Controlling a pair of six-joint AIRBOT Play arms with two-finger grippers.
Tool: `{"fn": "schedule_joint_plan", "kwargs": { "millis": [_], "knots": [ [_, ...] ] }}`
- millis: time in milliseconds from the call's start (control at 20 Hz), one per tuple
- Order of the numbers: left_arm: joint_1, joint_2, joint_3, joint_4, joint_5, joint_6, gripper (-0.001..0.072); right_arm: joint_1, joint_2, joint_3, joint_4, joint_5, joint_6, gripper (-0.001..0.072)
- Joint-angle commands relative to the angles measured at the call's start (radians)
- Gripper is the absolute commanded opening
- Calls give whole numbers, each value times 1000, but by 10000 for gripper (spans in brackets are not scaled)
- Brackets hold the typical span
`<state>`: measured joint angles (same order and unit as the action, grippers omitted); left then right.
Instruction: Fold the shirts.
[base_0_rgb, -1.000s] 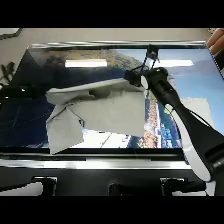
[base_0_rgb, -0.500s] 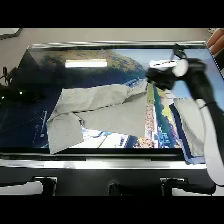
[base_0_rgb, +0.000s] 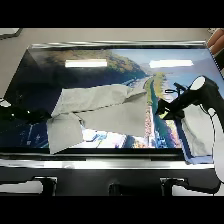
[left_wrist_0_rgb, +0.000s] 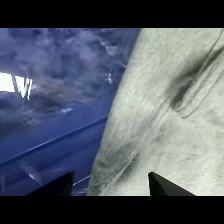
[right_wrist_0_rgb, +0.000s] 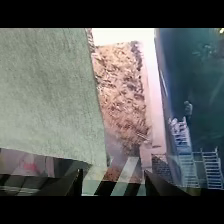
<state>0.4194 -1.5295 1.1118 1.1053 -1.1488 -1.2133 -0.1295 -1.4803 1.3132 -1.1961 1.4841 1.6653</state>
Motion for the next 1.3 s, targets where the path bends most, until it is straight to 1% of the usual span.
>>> {"fn": "schedule_joint_plan", "kwargs": {
  "millis": [0, 50, 100, 150, 200, 250, 300, 350, 400, 450, 600, 750, 800, 850, 900, 950, 1050, 1100, 1250],
  "knots": [
    [-5, -31, -18, 0, 30, 21, 509, -10, -2, -69, 33, -6, -32, 488],
    [-9, -40, -18, -3, 30, 21, 463, -10, -3, -81, 34, -9, -32, 488],
    [-13, -46, -18, -5, 27, 22, 446, -10, -3, -97, 34, -11, -32, 489],
    [-18, -49, -18, -4, 23, 21, 325, -10, -3, -116, 34, -11, -32, 492],
    [-20, -49, -18, -5, 24, 21, 151, -10, -3, -140, 34, -14, -32, 496],
    [-20, -47, -16, -5, 23, 21, 77, -9, -3, -169, 37, -22, -32, 497],
    [-19, -45, -15, -5, 22, 21, 40, 0, -3, -204, 44, -35, -32, 497],
    [-18, -41, -14, -5, 20, 21, 39, 19, -3, -237, 43, -51, -32, 499],
    [-18, -38, -14, -5, 13, 21, 39, 48, -3, -272, 45, -84, -32, 519],
    [-18, -36, -14, -5, 2, 22, 39, 76, -3, -299, 57, -121, -35, 562],
    [-18, -27, -14, -5, -32, 22, 39, 135, -3, -345, 120, -230, -34, 552],
    [-18, -19, -14, -5, -39, 22, 39, 167, -24, -353, 149, -266, 7, 543],
    [-18, -17, -14, -6, -41, 21, 39, 183, -42, -353, 176, -280, 6, 513],
    [-18, -14, -14, -6, -55, 21, 39, 198, -53, -353, 184, -311, 6, 369],
    [-18, -10, -13, -9, -74, 21, 39, 204, -53, -351, 184, -359, 7, 101],
    [-18, 0, -2, -11, -95, 21, 39, 201, -42, -336, 190, -369, 8, 43],
    [-18, 66, 43, -106, -104, 67, 38, 201, 14, -256, 117, -349, -9, 41],
    [-18, 120, 84, -184, -88, 70, 38, 201, 64, -187, 53, -338, -9, 41],
    [-17, 293, 300, -485, -3, 69, 38, 201, 234, 115, -171, -348, -10, 41]
  ]
}}
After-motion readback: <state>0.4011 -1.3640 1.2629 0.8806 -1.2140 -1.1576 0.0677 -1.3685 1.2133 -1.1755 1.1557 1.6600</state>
